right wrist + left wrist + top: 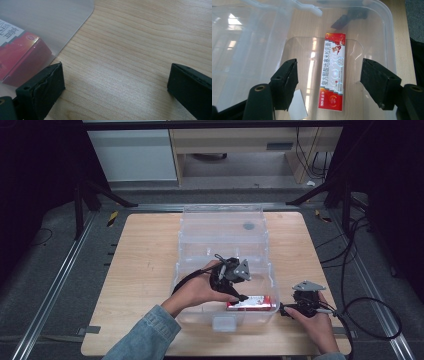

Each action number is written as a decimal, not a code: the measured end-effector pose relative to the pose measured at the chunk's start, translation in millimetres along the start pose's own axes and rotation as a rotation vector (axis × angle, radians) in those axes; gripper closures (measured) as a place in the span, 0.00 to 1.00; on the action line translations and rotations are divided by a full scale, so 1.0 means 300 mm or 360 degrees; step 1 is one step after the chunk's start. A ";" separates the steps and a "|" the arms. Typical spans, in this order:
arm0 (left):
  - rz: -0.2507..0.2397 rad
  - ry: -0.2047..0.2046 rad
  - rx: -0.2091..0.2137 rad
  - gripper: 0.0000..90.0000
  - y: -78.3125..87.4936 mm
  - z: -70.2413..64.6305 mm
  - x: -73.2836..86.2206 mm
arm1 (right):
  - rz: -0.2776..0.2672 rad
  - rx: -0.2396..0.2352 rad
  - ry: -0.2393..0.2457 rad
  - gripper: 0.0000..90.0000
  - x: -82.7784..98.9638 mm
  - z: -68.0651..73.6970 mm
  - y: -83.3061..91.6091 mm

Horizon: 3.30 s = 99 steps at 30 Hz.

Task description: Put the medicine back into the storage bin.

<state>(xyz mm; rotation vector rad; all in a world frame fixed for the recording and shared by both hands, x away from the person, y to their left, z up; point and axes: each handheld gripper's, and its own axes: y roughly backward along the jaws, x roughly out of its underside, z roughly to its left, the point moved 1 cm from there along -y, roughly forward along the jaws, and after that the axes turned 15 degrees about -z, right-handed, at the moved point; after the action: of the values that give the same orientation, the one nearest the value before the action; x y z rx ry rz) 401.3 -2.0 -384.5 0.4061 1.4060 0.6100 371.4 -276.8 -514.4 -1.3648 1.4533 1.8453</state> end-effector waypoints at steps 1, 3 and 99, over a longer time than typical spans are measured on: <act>-0.0004 0.0007 -0.0011 0.33 0.009 0.000 0.000 | 0.0000 0.0000 0.0000 0.02 0.000 0.000 0.000; -0.0010 0.0005 -0.0036 0.33 0.026 0.001 0.001 | 0.0000 0.0000 0.0000 0.02 0.000 0.000 0.000; -0.0114 0.0424 -0.0266 0.29 0.304 -0.196 0.357 | -0.0039 -0.0500 0.0565 0.48 -0.846 0.141 -0.157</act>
<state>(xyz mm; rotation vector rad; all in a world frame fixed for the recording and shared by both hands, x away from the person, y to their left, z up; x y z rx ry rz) 334.7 130.2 -421.7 0.1439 1.6009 0.7369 499.3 -162.2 -317.2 -1.9350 1.3321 1.9488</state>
